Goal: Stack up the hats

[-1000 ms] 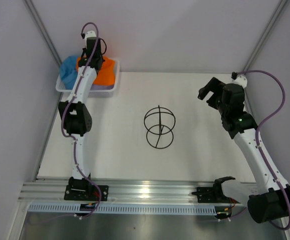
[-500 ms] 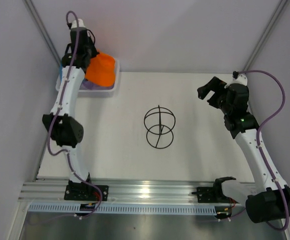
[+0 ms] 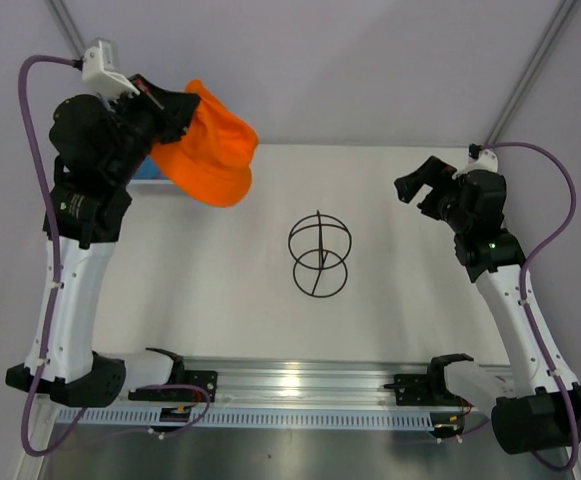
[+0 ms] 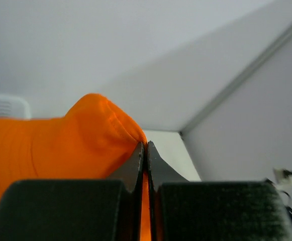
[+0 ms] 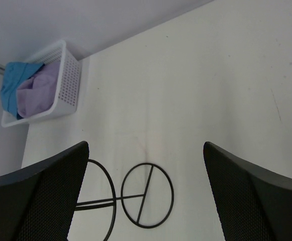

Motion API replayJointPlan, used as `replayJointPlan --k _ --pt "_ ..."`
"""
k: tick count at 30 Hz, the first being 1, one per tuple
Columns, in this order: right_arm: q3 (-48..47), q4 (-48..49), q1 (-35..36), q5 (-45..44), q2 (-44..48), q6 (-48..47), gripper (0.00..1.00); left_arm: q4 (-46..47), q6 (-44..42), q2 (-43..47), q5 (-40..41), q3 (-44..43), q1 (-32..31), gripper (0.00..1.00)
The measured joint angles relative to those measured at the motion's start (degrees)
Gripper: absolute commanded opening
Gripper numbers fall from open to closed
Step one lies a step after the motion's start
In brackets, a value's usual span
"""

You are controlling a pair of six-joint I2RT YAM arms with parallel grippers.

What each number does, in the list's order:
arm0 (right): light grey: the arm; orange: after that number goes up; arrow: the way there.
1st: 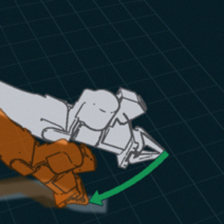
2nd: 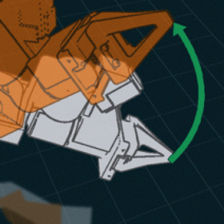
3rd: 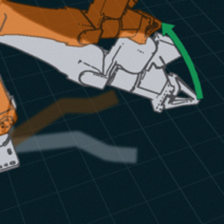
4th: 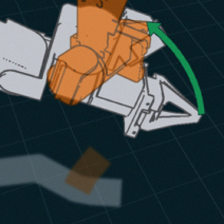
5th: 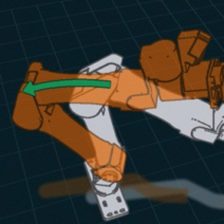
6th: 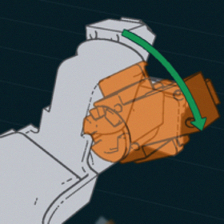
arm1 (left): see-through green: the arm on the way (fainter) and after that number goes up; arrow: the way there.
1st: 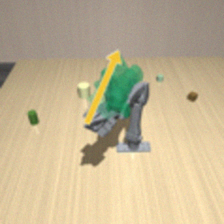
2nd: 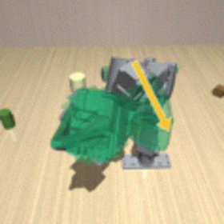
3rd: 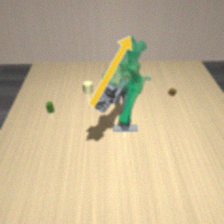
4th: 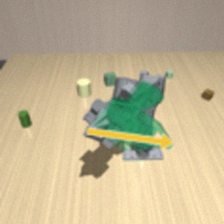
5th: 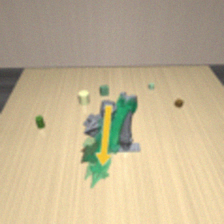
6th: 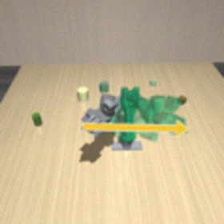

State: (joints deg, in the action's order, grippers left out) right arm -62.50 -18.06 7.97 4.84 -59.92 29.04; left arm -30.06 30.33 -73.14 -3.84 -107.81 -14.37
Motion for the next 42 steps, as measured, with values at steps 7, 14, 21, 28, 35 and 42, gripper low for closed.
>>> replayJointPlan --k 7,14,21,28,35,42 --pt "1.22 -5.22 -4.28 1.7 0.15 0.26 1.0 -0.33 5.14 1.01 -3.91 4.26 -8.94 0.01" --pt "2.45 -9.97 -5.6 0.35 6.12 -0.63 1.0 3.06 7.91 -0.11 -7.04 4.79 -16.74 0.01" --pt "1.38 -13.73 -6.14 -1.75 8.46 -2.82 1.0 8.24 10.47 -8.04 -10.97 4.81 -21.33 0.01" --pt "-3.56 -17.84 -6.34 -4.7 8.79 -6.08 1.0 8.98 12.17 -14.88 -12.81 5.35 -24.3 0.01" --pt "-3.78 -18.25 -6.38 -3.74 8.92 -6.93 0.99 7.56 7.5 -7.34 -3.37 18.03 -28.33 0.01" --pt "-3.74 -17.99 -6.38 1.99 8.87 -7.21 1.0 3.37 5.62 -1.4 6.14 25.59 -28.15 0.01"
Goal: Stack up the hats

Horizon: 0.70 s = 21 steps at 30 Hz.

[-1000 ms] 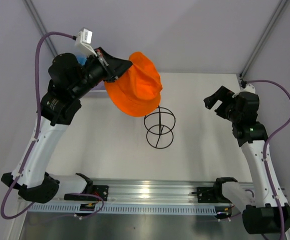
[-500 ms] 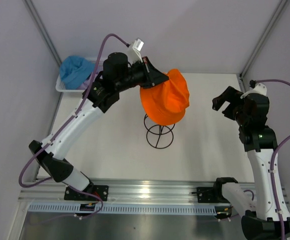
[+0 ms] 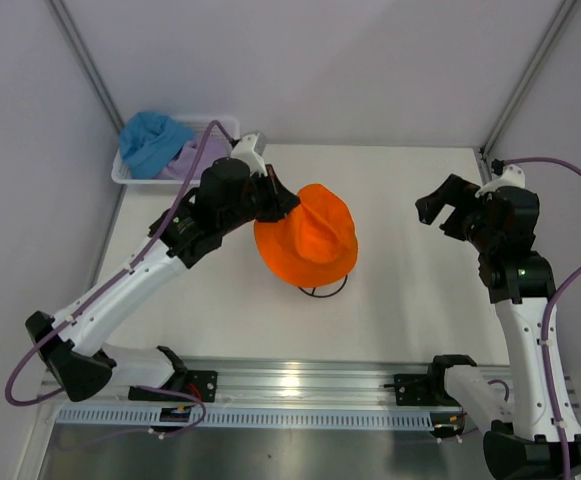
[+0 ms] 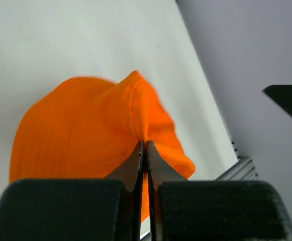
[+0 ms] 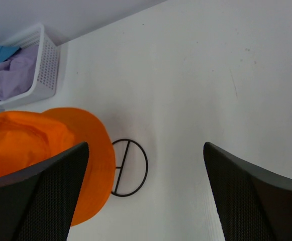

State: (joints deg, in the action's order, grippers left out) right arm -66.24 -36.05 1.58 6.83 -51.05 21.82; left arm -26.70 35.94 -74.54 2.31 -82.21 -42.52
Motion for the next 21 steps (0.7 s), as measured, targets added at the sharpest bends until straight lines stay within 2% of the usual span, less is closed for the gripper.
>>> replayJointPlan --k 4,10,13,15,16,17,18,19,21 --pt "1.05 1.64 0.0 3.45 0.09 -0.07 1.0 -0.94 0.02 3.37 3.56 6.29 0.0 0.01" --pt "1.86 2.08 0.0 9.07 -0.76 -0.31 1.0 -0.35 0.02 3.76 5.55 9.38 0.0 0.03" --pt "2.32 2.62 0.0 10.21 -0.92 -0.28 1.0 -0.11 0.04 1.86 5.51 9.68 0.0 0.09" --pt "3.39 3.63 0.0 10.23 -0.94 0.61 1.0 0.17 0.02 0.15 5.42 9.68 0.0 0.24" --pt "4.17 4.22 0.02 10.23 -1.09 1.11 0.99 0.13 -0.07 -0.79 5.29 9.68 0.0 0.48" --pt "4.98 4.68 0.09 10.23 -1.22 1.64 1.0 -0.02 -0.28 -1.55 5.22 9.73 0.0 0.55" --pt "6.25 5.16 0.22 10.29 -1.53 2.32 0.99 -0.07 0.07 -1.99 5.16 9.97 0.0 0.75" --pt "7.13 5.38 0.44 10.25 -1.86 2.71 1.0 -0.22 -0.13 -2.08 5.35 10.38 0.0 0.84" --pt "9.07 5.88 1.36 10.21 -2.95 3.54 0.99 -0.76 0.37 -1.27 6.45 11.43 0.02 0.91"
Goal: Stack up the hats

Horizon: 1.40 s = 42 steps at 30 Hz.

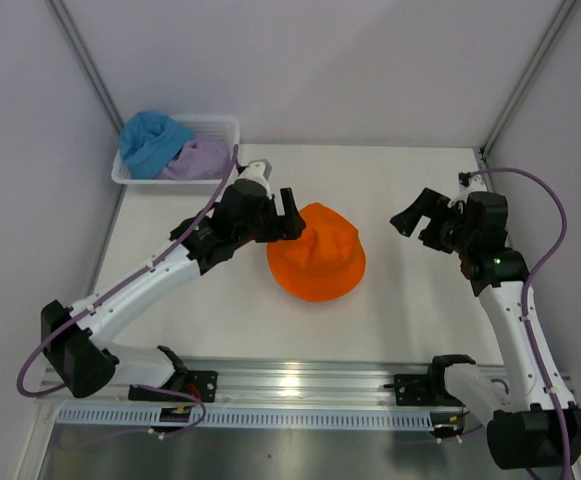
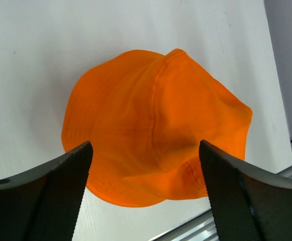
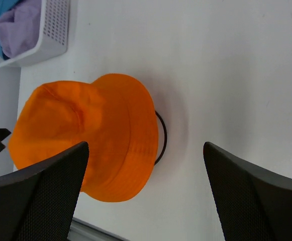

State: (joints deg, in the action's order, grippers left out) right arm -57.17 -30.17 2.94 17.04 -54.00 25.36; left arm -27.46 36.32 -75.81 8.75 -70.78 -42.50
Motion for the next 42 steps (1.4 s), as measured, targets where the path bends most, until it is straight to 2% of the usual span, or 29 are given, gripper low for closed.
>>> replayJointPlan --k 6,10,13,16,20,24,28,31,34,42 --pt "2.71 2.36 3.02 0.48 -4.74 2.27 0.99 -2.21 1.33 8.52 2.19 3.45 2.73 0.93" --pt "2.93 4.66 3.58 0.81 -7.17 3.3 1.0 -1.95 1.88 15.74 1.44 6.51 9.4 0.93" --pt "1.73 5.09 3.58 0.13 -8.22 2.84 1.0 -2.36 0.61 15.89 0.07 5.33 16.39 0.95" --pt "-1.68 5.68 3.58 -1.31 -9.9 1.46 1.0 -4.24 -2.56 9.99 1.73 -1.51 22.77 0.92" --pt "-3.61 8.31 3.45 -2.51 -11.8 0.72 1.0 -7.89 -8.48 -5.6 7.13 -19.87 27.58 0.83" --pt "-3.61 9.05 3.21 -3.06 -14.67 0.39 1.0 -9.16 -12.76 -20.31 9.03 -36.7 30.82 0.82" --pt "-3.61 9.07 2.62 -3.74 -17.68 -0.22 1.0 -11.06 -15.74 -33.09 9.6 -49.16 33.31 0.82" --pt "-3.61 9.49 1.73 -3.96 -19.15 -0.52 0.99 -11.74 -16.65 -40.68 9.55 -55.12 35.43 0.81" --pt "-4.07 9.97 0.9 -4.11 -21.09 -0.66 0.99 -11.61 -16.9 -45.75 9.55 -57.11 37.51 0.81" --pt "-6.12 11.63 0.2 -4.26 -27.06 -1.07 1.0 -8.02 -15.1 -49.35 6.95 -57.2 44.83 0.82"
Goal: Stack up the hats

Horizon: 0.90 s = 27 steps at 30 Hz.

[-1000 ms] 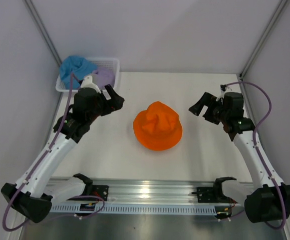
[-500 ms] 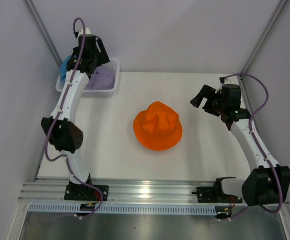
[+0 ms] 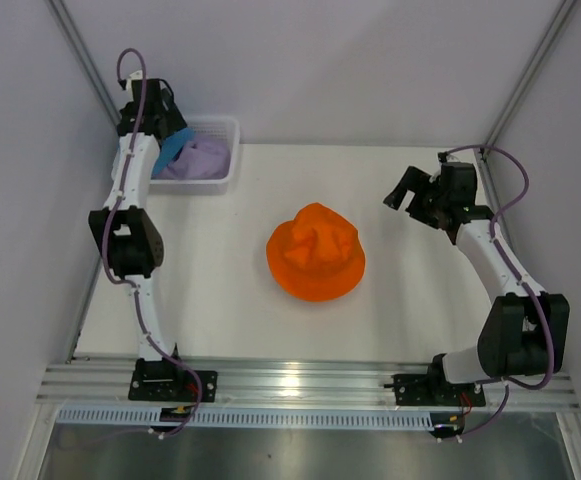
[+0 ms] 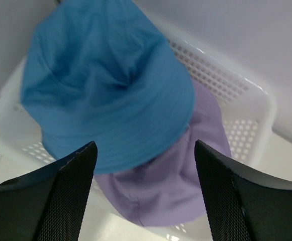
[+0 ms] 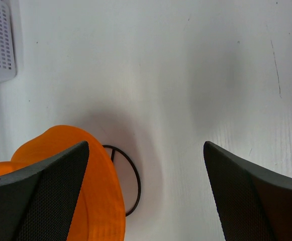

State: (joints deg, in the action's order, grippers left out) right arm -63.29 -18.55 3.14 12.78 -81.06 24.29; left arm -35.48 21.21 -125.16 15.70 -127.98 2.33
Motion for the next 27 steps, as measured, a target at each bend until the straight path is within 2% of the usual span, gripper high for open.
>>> replayJointPlan --k 5,10,13,16,18,21,22,24,25,27 --pt "-0.61 0.02 -0.02 0.15 -3.13 -0.04 0.99 2.97 -0.55 -1.27 1.4 -0.9 2.75 0.84" --pt "-1.03 0.07 -0.15 0.22 -3.8 -0.09 0.99 5.38 -3.3 -4.87 2.12 -1.97 3.3 0.83" --pt "-1.81 0.39 -0.2 0.55 -3.82 0.35 0.99 6.03 -4.98 -7.23 1.88 -1.99 3.69 0.77" --pt "-2.71 1.09 -0.22 0.83 -4.04 0.94 1.0 6.34 -6.32 -9.46 1.68 -2.64 4.44 0.76" --pt "-3.3 1.6 -0.22 0.92 -4.37 1.2 0.99 6.69 -6.75 -10.62 1.64 -3.34 4.96 0.69" --pt "-4.42 1.73 -0.22 1.2 -5.33 1.44 1.0 7.21 -7.19 -11.52 1.68 -4.15 5.44 0.48" --pt "-4.72 1.73 -0.22 1.22 -5.6 1.49 1.0 7.34 -7.65 -11.58 1.64 -4.26 5.49 0.33" --pt "-5.18 1.75 -0.22 1.22 -5.95 1.57 1.0 7.74 -7.87 -11.69 1.68 -4.44 5.49 0.19" --pt "-5.22 1.75 -0.22 1.22 -5.95 1.6 1.0 7.96 -8.0 -11.69 1.7 -4.48 5.49 0.01" --pt "-5.29 1.75 -0.22 1.22 -5.95 1.62 1.0 8.09 -8.17 -11.69 1.73 -4.66 5.49 0.01"
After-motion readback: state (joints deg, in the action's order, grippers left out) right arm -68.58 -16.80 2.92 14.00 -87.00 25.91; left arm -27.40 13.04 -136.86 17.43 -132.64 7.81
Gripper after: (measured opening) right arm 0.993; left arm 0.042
